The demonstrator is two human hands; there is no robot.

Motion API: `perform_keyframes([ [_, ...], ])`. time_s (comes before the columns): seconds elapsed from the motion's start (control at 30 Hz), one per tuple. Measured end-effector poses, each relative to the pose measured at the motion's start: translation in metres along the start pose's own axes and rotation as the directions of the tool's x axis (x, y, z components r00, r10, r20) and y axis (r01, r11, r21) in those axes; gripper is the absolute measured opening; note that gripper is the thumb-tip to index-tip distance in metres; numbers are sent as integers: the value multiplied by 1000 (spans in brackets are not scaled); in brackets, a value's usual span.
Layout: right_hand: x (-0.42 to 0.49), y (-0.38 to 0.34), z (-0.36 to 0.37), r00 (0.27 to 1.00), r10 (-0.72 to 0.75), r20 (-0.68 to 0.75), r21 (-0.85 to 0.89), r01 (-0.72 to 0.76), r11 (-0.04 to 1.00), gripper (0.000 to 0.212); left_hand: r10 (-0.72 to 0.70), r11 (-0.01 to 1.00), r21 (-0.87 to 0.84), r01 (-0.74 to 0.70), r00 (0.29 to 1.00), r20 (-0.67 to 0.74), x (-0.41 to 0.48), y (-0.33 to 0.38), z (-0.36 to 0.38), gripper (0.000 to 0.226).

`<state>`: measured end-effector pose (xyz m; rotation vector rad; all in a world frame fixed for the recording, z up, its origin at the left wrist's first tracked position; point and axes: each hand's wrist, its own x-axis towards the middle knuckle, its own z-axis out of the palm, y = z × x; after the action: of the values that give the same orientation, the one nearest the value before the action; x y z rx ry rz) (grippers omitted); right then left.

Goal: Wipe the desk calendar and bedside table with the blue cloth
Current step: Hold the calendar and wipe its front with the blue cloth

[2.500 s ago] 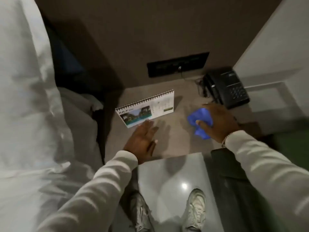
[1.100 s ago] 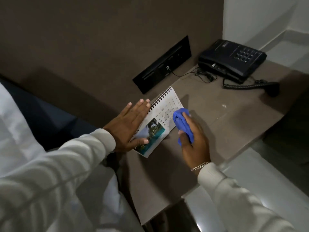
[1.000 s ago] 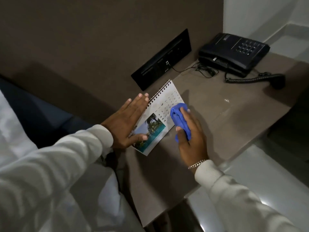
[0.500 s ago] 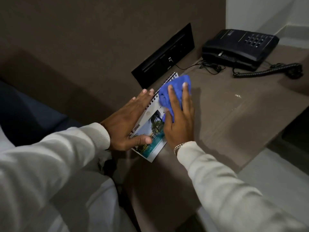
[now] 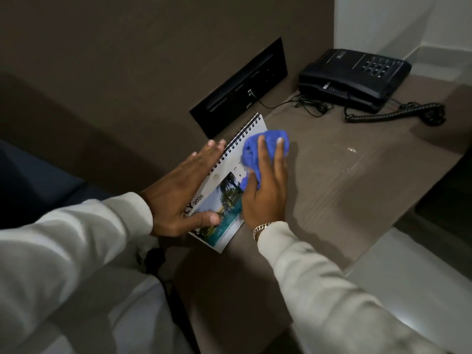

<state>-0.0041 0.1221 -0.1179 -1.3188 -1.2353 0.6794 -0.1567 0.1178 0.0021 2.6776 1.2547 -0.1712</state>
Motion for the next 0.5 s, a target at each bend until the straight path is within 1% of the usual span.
perform_keyframes([
  [0.07,-11,1,-2,995,94,-10,4,-94,996,64,0,1000,21,0,1000,9,-1,1,-2,109],
  [0.1,-20,0,-1,994,112,-7,13,-112,994,65,-2,1000,29,1,1000,20,-2,2,-2,110],
  [0.23,-61,-20,6,995,102,12,90,-103,991,57,-25,999,43,22,997,70,-1,7,-9,113],
  [0.33,-59,-35,5,996,82,22,150,-84,985,55,-39,998,61,34,996,82,0,8,-10,112],
  [0.37,-49,-35,4,998,62,13,146,-63,987,56,-35,997,75,29,996,78,0,8,-9,110],
  [0.43,-28,-27,0,999,48,11,80,-49,996,61,-18,993,114,11,998,66,-1,6,-8,110],
  [0.5,-22,-16,-4,994,103,33,20,-103,994,63,-2,988,154,-7,998,58,-1,4,-8,112],
])
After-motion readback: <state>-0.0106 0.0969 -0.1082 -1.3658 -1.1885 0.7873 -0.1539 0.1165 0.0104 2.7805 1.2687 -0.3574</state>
